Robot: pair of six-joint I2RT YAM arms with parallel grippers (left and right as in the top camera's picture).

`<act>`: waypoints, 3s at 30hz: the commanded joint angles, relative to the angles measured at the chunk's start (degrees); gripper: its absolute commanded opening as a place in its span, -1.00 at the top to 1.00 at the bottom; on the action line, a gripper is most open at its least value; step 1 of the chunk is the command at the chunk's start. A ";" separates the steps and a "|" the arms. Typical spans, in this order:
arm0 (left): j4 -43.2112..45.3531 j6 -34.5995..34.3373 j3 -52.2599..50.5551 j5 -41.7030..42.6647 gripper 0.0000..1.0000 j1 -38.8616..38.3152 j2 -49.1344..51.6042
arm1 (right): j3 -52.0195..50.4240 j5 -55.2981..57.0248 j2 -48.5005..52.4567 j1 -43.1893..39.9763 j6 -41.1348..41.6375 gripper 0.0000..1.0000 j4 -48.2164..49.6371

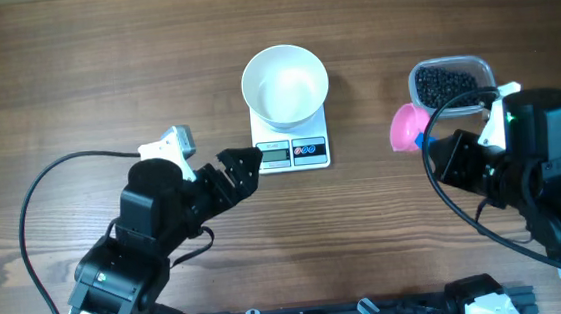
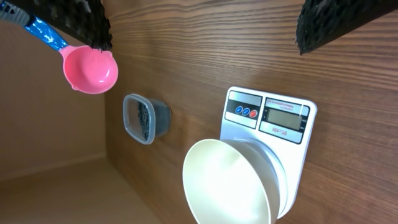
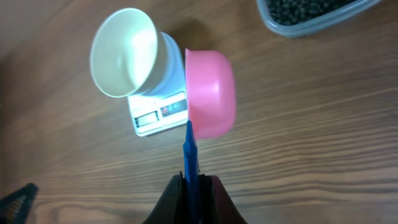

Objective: Scoop item into bowl and weigh 150g on scale

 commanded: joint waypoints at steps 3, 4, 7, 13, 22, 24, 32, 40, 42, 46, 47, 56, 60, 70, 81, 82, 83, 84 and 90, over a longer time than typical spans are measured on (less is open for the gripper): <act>-0.02 1.81 0.13 -1.36 -1.00 -0.24 -0.09 | 0.98 5.81 0.90 -0.20 -5.25 0.91 0.07; 0.02 4.46 0.13 -1.38 -1.00 -0.24 -0.02 | 0.98 6.80 1.29 -0.20 -5.18 0.91 0.07; -0.02 10.45 0.13 -2.03 -1.00 -0.24 1.20 | 0.98 8.09 2.99 -0.20 -5.16 0.91 0.07; -8.39 15.23 8.55 -2.73 -0.99 -0.02 9.60 | 0.98 8.50 4.48 -0.20 -7.02 0.91 3.13; -28.76 21.07 25.77 -6.99 -1.00 -0.04 26.08 | 0.98 9.60 4.68 -0.20 -8.31 0.92 3.69; -28.89 21.03 25.77 -7.37 -1.00 -0.04 27.39 | 0.98 9.57 4.68 -0.20 -8.26 0.91 3.93; -27.10 21.03 25.77 -16.33 -1.00 -0.04 27.78 | 0.98 9.64 4.83 -0.20 -8.83 0.91 10.45; -30.16 20.83 25.29 -15.63 -1.00 -0.26 28.85 | 1.01 9.77 8.85 -0.20 -11.67 0.91 16.52; -30.01 20.83 25.29 -15.58 -1.00 -0.26 28.85 | 1.01 9.75 9.51 -0.20 -11.50 0.91 15.93; -28.76 24.13 25.29 -11.10 -1.00 -0.26 28.85 | 1.27 9.05 8.35 -0.20 -7.26 0.91 15.41; -28.70 27.61 25.29 -9.05 -1.00 -0.26 28.85 | 1.53 8.87 7.37 -0.20 -5.88 0.91 15.67; -26.58 31.52 16.06 -4.59 -1.00 -0.26 29.22 | 2.40 11.41 -1.40 -0.20 -4.31 0.91 31.52; -20.72 31.10 8.55 -1.14 -1.00 -0.92 29.20 | 2.40 15.28 -1.16 -0.20 -3.54 0.91 32.04; -8.98 8.35 7.69 -22.84 -1.00 -13.07 29.57 | 3.26 21.16 1.25 -1.40 -5.38 0.91 31.63; -0.24 7.52 7.69 -25.35 -1.00 -13.35 41.97 | 3.80 21.35 0.90 -7.85 -8.22 0.91 31.58; 0.44 7.52 7.69 -25.35 -1.00 -13.38 43.01 | 3.80 21.38 0.92 -7.85 -8.31 0.91 31.54; 1.33 7.54 7.69 -25.35 -1.00 -13.38 43.98 | 3.78 21.35 0.96 -7.85 -8.31 0.91 31.36; 2.97 7.54 7.69 -25.33 -1.00 -13.38 45.22 | 3.78 21.38 1.11 -7.85 -8.31 0.92 30.95; 8.72 14.19 7.65 -25.33 -1.00 -13.38 48.37 | 3.78 21.35 1.49 -7.85 -8.24 0.92 29.00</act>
